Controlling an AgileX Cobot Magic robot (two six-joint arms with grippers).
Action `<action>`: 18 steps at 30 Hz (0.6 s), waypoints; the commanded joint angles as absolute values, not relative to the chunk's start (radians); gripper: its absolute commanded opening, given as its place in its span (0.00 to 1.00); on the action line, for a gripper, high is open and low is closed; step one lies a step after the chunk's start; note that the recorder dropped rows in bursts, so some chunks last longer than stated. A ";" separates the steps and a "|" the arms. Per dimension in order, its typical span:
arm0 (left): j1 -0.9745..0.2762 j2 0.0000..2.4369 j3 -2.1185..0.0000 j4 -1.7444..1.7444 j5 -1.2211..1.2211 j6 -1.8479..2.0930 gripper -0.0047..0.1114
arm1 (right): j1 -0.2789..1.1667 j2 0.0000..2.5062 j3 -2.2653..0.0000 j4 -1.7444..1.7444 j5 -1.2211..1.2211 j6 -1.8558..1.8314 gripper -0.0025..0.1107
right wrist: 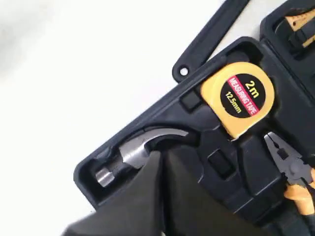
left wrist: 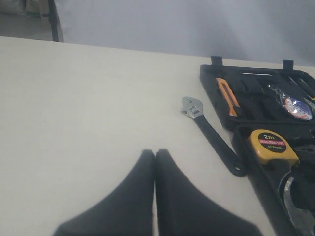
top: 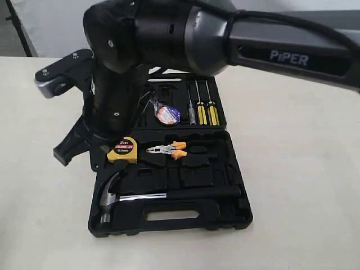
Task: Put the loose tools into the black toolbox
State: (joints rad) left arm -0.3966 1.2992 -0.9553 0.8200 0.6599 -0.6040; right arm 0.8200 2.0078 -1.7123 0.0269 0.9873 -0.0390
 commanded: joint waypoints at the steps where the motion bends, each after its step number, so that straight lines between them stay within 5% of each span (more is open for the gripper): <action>1: -0.393 1.291 -0.946 0.806 0.643 -0.614 0.05 | 0.816 2.020 -1.709 0.084 0.976 -0.016 0.02; 12: -0.393 1.291 -0.946 0.806 0.643 -0.614 0.05 | 0.816 2.035 -1.711 0.089 0.976 0.088 0.02; 18: -0.393 1.291 -0.946 0.806 0.643 -0.614 0.05 | 0.816 2.194 -1.931 0.089 1.005 0.120 0.02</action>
